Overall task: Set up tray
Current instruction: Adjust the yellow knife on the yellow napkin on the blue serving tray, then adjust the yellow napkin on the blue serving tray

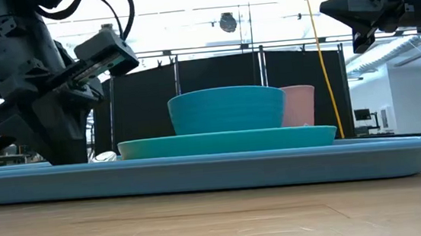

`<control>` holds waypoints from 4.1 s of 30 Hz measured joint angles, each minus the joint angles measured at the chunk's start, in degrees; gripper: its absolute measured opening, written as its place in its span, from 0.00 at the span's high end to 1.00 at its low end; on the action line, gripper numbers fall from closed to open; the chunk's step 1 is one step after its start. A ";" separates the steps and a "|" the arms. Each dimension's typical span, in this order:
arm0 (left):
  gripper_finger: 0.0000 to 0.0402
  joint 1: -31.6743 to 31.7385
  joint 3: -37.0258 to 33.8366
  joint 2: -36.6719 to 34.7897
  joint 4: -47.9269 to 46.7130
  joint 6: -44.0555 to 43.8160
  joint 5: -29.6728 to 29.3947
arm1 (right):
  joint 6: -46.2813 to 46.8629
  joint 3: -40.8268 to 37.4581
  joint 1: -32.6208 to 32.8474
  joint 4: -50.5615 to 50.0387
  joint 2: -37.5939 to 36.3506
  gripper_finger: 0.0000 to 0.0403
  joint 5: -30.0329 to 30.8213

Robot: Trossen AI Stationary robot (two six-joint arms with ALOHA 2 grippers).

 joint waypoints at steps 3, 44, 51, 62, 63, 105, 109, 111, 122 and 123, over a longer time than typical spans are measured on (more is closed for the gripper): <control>0.99 0.04 0.00 0.00 -0.15 -0.05 -0.34 | 0.00 0.00 -0.02 0.00 0.02 1.00 0.00; 0.99 -4.15 -0.03 -3.87 -9.74 -8.50 -5.38 | 0.00 -0.01 -0.01 -0.42 0.02 1.00 0.00; 0.99 -3.40 -0.04 -4.29 -13.58 -9.76 -6.94 | -0.01 -0.01 -0.01 -0.42 0.02 1.00 0.00; 0.99 -2.91 -0.02 -4.28 -19.10 -13.78 -5.79 | 0.00 -0.02 0.00 -0.41 0.02 1.00 0.00; 0.99 -2.87 -0.02 -4.28 -19.35 -13.66 -5.77 | 0.00 -0.02 -0.02 -0.39 0.02 1.00 0.00; 1.00 -1.55 -0.02 -4.28 -21.95 -12.77 -5.44 | 0.00 -0.01 -0.02 -0.42 0.02 1.00 0.00; 1.00 -1.57 -0.02 -4.28 -21.21 -11.87 -6.63 | 0.00 -0.02 -0.02 -0.44 0.02 1.00 0.00; 1.00 -1.55 -0.02 -4.28 -20.94 -11.40 -7.25 | 0.00 -0.02 -0.02 -0.42 0.02 1.00 0.00; 1.00 -1.20 -0.02 -4.28 -20.03 -10.10 -8.04 | 0.00 0.00 -0.02 -0.43 0.02 1.00 0.00; 1.00 -1.01 -0.02 -4.28 -20.33 -9.99 -7.39 | 0.00 0.00 -0.02 -0.44 0.02 1.00 0.00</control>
